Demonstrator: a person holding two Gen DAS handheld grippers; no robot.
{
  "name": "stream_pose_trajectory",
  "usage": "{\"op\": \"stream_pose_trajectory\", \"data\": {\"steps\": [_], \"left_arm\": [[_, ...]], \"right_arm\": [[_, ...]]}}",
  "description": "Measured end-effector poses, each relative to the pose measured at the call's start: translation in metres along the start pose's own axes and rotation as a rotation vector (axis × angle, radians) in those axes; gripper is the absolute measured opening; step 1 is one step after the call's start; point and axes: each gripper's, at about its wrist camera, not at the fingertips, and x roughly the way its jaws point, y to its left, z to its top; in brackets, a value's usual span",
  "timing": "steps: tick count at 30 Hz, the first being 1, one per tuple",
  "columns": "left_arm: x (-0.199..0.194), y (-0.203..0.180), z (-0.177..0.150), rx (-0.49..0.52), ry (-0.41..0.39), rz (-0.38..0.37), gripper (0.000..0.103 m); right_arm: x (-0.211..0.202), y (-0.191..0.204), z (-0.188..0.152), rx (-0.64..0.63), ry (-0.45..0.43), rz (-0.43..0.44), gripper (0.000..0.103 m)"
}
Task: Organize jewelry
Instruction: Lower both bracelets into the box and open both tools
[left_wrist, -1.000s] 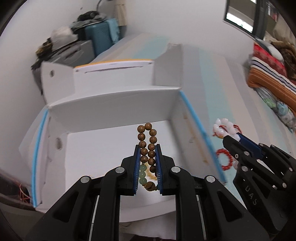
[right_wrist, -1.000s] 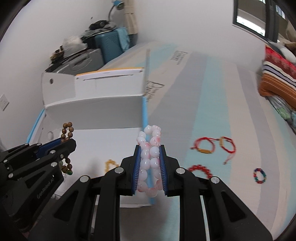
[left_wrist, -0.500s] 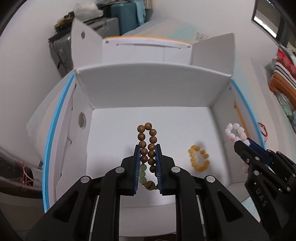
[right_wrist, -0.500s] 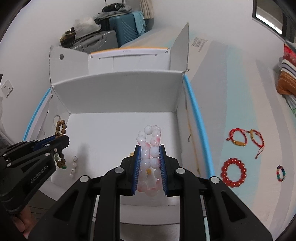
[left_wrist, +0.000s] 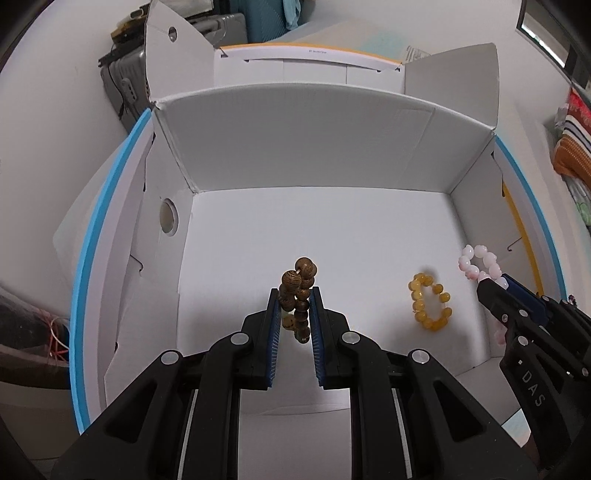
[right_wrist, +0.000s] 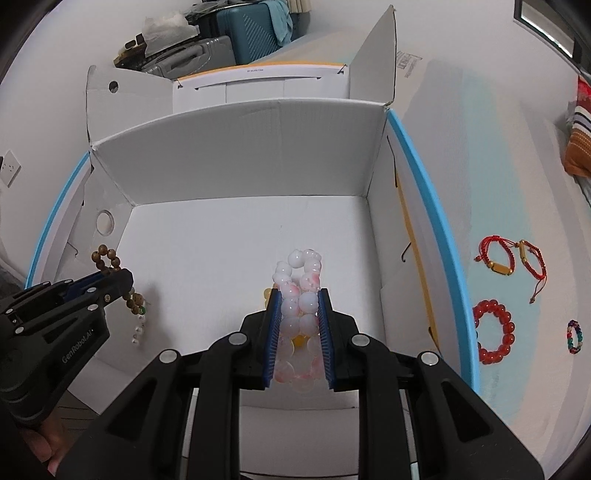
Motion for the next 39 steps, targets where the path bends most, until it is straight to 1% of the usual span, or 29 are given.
{"op": "stream_pose_trajectory", "data": {"steps": [4, 7, 9, 10, 11, 12, 13, 14, 15, 16, 18, 19, 22, 23, 24, 25, 27, 29, 34, 39], "left_arm": [[0.001, 0.001, -0.001, -0.002, 0.001, -0.004, 0.015], [0.000, 0.003, 0.000, -0.005, 0.002, -0.010, 0.015], [-0.003, 0.005, 0.000, -0.013, 0.000, -0.011, 0.019], [-0.005, 0.005, -0.001, -0.017, -0.004, -0.011, 0.019], [-0.008, 0.007, -0.002, -0.019, -0.010, -0.002, 0.021], [-0.011, 0.008, -0.002, -0.024, -0.016, 0.011, 0.031], [-0.015, 0.009, -0.003, -0.027, -0.030, 0.021, 0.036], [-0.021, 0.011, -0.005, -0.029, -0.054, 0.032, 0.048], [-0.026, 0.012, -0.006, -0.032, -0.071, 0.038, 0.057], [-0.030, 0.013, -0.007, -0.036, -0.083, 0.042, 0.059], [-0.037, 0.016, -0.010, -0.040, -0.102, 0.044, 0.070], [-0.042, 0.017, -0.012, -0.042, -0.116, 0.040, 0.073], [-0.051, 0.016, -0.015, -0.037, -0.145, 0.047, 0.082], [-0.055, 0.016, -0.016, -0.035, -0.157, 0.047, 0.087], [-0.058, 0.015, -0.017, -0.032, -0.168, 0.048, 0.089], [-0.061, 0.014, -0.017, -0.029, -0.176, 0.050, 0.090], [-0.067, 0.010, -0.018, -0.023, -0.192, 0.050, 0.096], [-0.074, 0.006, -0.020, -0.013, -0.210, 0.047, 0.097], [-0.089, -0.014, -0.024, 0.010, -0.239, 0.030, 0.097], [-0.104, -0.044, -0.027, 0.039, -0.267, -0.016, 0.097]], "right_arm": [[0.004, 0.005, 0.001, -0.011, 0.005, 0.007, 0.019], [0.004, 0.005, 0.001, -0.010, 0.000, 0.005, 0.021], [0.003, 0.005, 0.000, -0.010, -0.007, 0.009, 0.021], [0.000, 0.006, 0.000, -0.013, -0.013, 0.011, 0.022], [-0.003, 0.007, -0.001, -0.016, -0.020, 0.019, 0.029], [-0.005, 0.008, -0.002, -0.019, -0.027, 0.021, 0.039], [-0.010, 0.009, -0.002, -0.029, -0.046, 0.019, 0.043], [-0.014, 0.011, -0.002, -0.036, -0.060, 0.014, 0.050], [-0.019, 0.011, -0.002, -0.040, -0.077, 0.006, 0.056], [-0.023, 0.011, -0.002, -0.041, -0.091, 0.003, 0.059], [-0.029, 0.010, -0.001, -0.037, -0.106, 0.003, 0.072], [-0.032, 0.010, -0.001, -0.034, -0.115, 0.001, 0.074], [-0.042, 0.007, -0.001, -0.029, -0.140, -0.009, 0.083], [-0.046, 0.005, -0.001, -0.027, -0.149, -0.011, 0.087], [-0.049, 0.003, -0.001, -0.022, -0.159, -0.016, 0.090], [-0.052, 0.001, -0.001, -0.017, -0.167, -0.019, 0.090], [-0.058, -0.005, -0.002, -0.005, -0.183, -0.030, 0.094], [-0.067, -0.014, -0.004, 0.009, -0.201, -0.036, 0.095], [-0.088, -0.037, -0.008, 0.037, -0.235, -0.067, 0.095], [-0.108, -0.063, -0.016, 0.053, -0.263, -0.107, 0.095]]}}
